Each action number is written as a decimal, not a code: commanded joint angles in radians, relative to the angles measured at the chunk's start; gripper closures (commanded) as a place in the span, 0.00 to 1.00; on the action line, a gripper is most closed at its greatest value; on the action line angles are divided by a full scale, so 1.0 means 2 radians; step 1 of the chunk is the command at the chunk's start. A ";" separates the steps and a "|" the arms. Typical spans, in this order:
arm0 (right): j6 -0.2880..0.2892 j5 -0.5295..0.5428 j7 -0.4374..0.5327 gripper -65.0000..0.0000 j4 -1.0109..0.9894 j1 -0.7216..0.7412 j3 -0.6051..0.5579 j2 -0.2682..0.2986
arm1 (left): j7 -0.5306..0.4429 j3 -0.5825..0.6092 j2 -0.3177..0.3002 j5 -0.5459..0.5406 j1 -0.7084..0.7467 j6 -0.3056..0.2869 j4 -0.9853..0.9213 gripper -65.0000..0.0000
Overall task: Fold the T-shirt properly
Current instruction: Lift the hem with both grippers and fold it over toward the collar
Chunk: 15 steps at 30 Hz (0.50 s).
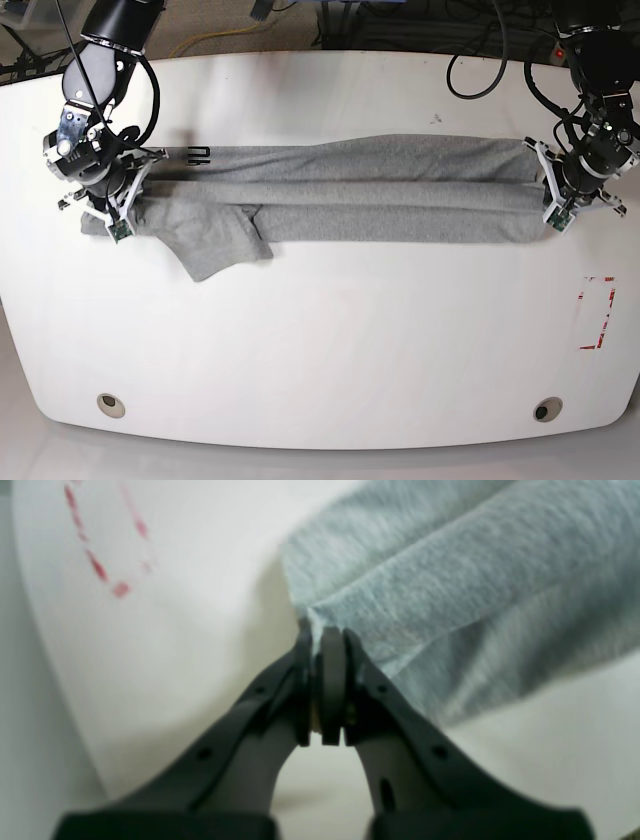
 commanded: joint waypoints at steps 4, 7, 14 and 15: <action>-0.003 0.003 0.009 0.43 0.010 -0.007 0.032 0.005 | -0.007 -0.004 -0.009 0.002 0.006 0.003 -0.011 0.79; -0.003 0.003 0.009 0.27 0.014 -0.005 0.062 -0.007 | -0.007 -0.005 -0.009 0.002 0.006 0.003 -0.010 0.55; -0.003 0.034 0.008 0.27 0.042 0.016 0.091 -0.012 | -0.007 -0.019 -0.008 -0.002 0.001 0.003 0.030 0.40; -0.003 0.046 0.008 0.27 0.042 0.021 0.090 -0.010 | -0.007 -0.021 -0.007 -0.002 0.000 0.003 0.035 0.40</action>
